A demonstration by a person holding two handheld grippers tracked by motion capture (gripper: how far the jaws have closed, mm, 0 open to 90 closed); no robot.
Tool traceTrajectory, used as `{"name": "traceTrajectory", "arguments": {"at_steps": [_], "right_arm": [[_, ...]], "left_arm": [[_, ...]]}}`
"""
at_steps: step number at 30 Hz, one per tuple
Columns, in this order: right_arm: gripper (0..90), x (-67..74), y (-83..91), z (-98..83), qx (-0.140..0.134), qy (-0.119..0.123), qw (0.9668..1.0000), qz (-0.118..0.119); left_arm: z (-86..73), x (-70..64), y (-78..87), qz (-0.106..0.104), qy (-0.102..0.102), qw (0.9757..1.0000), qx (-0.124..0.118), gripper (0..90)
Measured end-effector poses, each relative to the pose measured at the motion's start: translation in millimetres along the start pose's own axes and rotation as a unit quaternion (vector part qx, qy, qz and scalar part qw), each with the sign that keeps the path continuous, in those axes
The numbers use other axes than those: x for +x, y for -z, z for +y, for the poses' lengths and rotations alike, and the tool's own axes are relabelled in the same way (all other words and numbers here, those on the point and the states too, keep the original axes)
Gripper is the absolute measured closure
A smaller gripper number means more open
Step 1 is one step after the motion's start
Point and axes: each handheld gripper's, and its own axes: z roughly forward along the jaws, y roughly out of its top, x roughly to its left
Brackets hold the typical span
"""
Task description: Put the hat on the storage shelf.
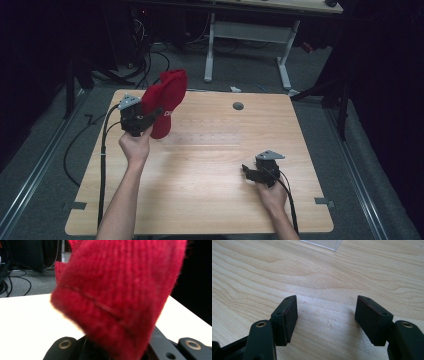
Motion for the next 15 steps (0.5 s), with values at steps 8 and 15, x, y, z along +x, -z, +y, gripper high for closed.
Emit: {"name": "traceTrajectory", "arguments": {"at_steps": [8,15], "right_arm": [[35.1,0.1,0.0,-0.1,0.000,0.000,1.0000,0.000],[35.1,0.1,0.1,-0.1,0.000,0.000,1.0000,0.000]], "left_arm": [[-6.3,2.1,-6.6,0.005,0.007,1.0000,-0.001,85.7],[-22.5,12.7,-9.6,0.015,0.016,0.9997,0.011,85.6]]}}
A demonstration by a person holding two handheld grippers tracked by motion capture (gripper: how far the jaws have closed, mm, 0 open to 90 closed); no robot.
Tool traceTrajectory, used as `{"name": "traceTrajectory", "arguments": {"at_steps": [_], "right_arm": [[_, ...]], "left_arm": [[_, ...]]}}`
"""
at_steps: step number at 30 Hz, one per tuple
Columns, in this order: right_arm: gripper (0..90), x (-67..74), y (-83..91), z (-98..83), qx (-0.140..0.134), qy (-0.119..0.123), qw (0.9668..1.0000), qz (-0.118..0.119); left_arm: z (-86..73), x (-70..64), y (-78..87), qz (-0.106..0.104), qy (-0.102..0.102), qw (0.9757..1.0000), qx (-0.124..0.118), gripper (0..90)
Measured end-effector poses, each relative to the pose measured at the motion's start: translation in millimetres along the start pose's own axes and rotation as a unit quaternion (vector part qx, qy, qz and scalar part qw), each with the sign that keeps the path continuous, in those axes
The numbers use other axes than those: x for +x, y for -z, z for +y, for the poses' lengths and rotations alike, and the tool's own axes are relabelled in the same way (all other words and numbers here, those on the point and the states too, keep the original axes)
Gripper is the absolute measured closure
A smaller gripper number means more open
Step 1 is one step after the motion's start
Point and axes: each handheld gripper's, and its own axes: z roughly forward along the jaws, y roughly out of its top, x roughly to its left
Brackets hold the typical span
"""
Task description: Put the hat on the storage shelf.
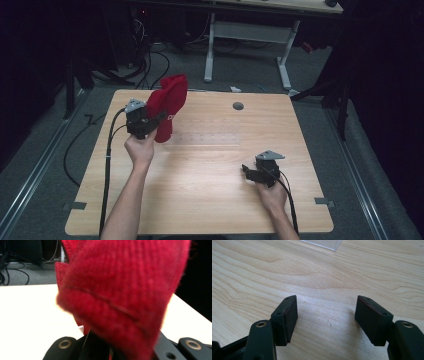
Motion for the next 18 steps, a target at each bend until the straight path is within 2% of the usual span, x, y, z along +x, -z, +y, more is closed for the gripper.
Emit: {"name": "traceTrajectory", "arguments": {"at_steps": [5,7,13,18], "right_arm": [[35.1,0.0,0.0,0.0,0.000,0.000,1.0000,0.000],[35.1,0.0,0.0,0.0,0.000,0.000,1.0000,0.000],[35.0,0.0,0.0,0.0,0.000,0.000,1.0000,0.000],[35.0,0.0,0.0,0.0,0.000,0.000,1.0000,0.000]], "left_arm": [[-7.0,6.2,4.1,0.002,0.003,1.0000,0.006,85.2],[-9.2,7.1,7.1,0.003,-0.005,1.0000,0.008,84.8],[-11.3,11.1,13.2,0.011,-0.009,0.9998,0.015,81.8],[-12.9,12.0,17.4,0.022,-0.023,0.9992,0.024,72.7]]}}
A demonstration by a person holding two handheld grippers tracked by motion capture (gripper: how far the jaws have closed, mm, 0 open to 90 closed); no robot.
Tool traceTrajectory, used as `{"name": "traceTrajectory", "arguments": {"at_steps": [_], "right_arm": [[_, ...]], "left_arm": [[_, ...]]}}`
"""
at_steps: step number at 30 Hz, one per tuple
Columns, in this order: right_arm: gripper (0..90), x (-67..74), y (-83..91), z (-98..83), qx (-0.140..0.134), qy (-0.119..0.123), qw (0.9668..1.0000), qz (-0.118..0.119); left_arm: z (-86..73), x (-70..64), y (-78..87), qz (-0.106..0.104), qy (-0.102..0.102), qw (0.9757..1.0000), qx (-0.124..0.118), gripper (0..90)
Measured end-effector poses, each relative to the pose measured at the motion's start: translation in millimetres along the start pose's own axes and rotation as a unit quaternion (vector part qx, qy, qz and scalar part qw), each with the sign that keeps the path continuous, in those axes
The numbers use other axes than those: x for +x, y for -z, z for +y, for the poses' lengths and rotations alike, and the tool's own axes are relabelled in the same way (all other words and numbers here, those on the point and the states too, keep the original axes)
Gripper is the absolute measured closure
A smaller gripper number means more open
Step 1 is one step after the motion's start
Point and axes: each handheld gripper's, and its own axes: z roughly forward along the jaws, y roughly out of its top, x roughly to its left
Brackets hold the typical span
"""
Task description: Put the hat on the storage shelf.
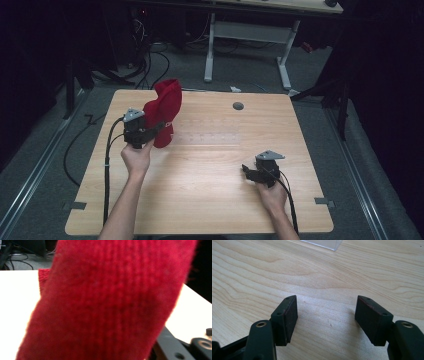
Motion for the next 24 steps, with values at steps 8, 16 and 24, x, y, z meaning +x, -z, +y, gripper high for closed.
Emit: {"name": "traceTrajectory", "arguments": {"at_steps": [8,16,24], "right_arm": [[34.9,0.0,0.0,0.0,0.000,0.000,1.0000,0.000],[34.9,0.1,0.0,0.0,0.000,0.000,1.0000,0.000],[34.9,0.1,0.0,0.0,0.000,0.000,1.0000,0.000]], "left_arm": [[-2.4,4.3,6.3,0.012,-0.016,0.9998,0.009,45.5],[0.8,9.6,21.3,0.019,-0.024,0.9995,0.002,36.6],[-4.2,12.5,36.5,0.022,-0.038,0.9990,0.008,34.0]]}}
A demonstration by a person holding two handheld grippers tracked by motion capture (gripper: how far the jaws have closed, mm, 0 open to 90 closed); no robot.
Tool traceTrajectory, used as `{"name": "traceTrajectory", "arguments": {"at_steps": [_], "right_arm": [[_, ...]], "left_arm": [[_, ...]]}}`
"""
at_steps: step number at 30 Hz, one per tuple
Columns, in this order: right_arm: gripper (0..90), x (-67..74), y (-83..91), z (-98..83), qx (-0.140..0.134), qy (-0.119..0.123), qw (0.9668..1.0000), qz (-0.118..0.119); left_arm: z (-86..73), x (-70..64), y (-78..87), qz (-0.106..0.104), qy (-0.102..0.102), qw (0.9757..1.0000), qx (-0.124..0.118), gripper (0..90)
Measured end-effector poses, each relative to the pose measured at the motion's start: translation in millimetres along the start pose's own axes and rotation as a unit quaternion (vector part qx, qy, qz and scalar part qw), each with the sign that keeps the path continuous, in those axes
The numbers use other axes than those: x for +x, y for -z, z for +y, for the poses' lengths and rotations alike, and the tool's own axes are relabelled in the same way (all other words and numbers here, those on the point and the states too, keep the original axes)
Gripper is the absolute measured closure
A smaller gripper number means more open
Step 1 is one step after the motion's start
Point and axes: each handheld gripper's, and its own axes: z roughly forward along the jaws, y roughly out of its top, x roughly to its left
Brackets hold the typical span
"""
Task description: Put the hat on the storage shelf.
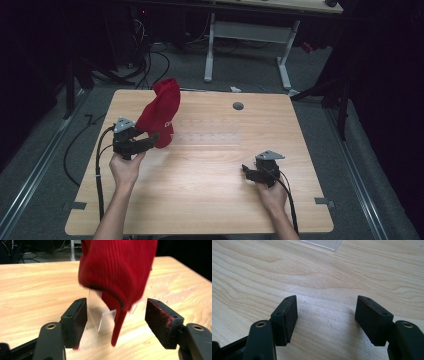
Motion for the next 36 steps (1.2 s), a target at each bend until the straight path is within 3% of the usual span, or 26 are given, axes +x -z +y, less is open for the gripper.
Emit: {"name": "traceTrajectory", "arguments": {"at_steps": [16,36], "right_arm": [[34.9,0.0,0.1,0.0,0.000,0.000,1.0000,0.000],[34.6,-0.1,0.0,0.0,0.000,0.001,1.0000,0.001]], "left_arm": [[-11.6,2.5,22.8,-0.004,-0.001,1.0000,0.001,33.8],[-34.0,4.6,34.2,-0.006,0.003,0.9998,0.019,32.9]]}}
